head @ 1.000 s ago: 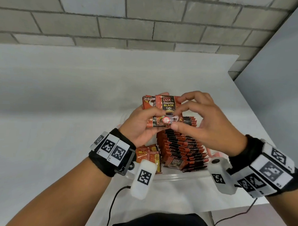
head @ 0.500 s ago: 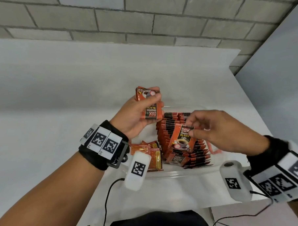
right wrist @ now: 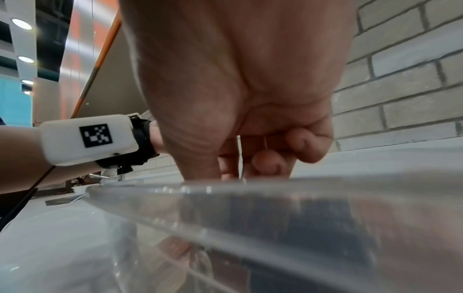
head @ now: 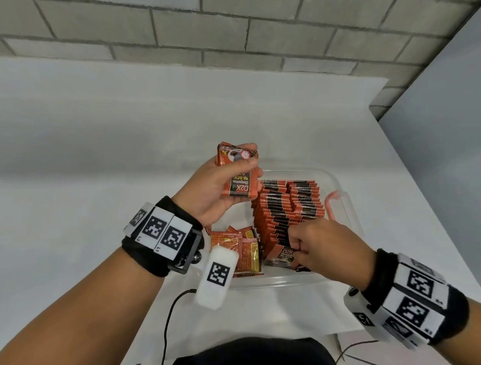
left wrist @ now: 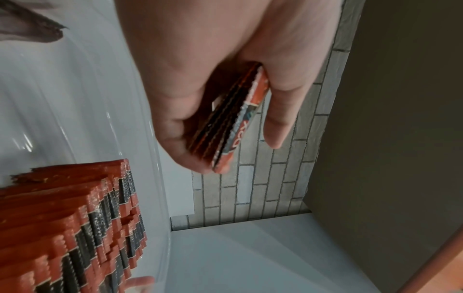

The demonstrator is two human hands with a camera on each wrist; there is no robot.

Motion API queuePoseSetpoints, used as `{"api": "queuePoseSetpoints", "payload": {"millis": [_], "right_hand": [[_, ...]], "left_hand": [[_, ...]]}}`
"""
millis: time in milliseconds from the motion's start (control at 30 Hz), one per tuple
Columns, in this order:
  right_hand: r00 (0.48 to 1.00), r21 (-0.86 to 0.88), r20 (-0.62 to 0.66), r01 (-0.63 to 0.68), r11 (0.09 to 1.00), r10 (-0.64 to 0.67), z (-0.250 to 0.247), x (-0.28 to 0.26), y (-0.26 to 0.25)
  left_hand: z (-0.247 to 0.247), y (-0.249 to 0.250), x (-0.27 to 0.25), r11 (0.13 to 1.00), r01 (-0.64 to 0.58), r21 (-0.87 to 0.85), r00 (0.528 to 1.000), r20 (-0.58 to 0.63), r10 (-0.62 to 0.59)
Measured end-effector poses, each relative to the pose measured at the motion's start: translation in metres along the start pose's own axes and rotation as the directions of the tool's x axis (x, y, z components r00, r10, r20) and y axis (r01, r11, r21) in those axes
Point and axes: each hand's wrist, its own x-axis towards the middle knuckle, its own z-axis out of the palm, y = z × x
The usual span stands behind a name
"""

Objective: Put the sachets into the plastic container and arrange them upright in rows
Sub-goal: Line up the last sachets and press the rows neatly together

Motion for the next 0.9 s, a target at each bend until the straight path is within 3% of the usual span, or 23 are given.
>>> {"api": "queuePoseSetpoints", "payload": {"millis": [300, 633, 900], "right_hand": [[0.999, -0.135, 0.045, 0.031, 0.99, -0.026, 0.0057, 0.0013, -0.0052], [0.996, -0.132, 0.02, 0.091, 0.987, -0.089, 0.0042, 0.003, -0.0028], [1.0, -0.049, 0.009, 0.014, 0.999, -0.014, -0.0035, -0.0013, 0.0039]], "left_hand": [[0.0028, 0.0, -0.0015, 1.0, 0.0, 0.008, 1.0, 0.007, 0.0], [0.0027, -0.0017, -0.0018, 0.997, 0.02, -0.072, 1.0, -0.02, -0.021], [-0.0011, -0.0044, -0.001, 0.996, 0.056, -0.073, 0.998, -0.022, -0.058]]}}
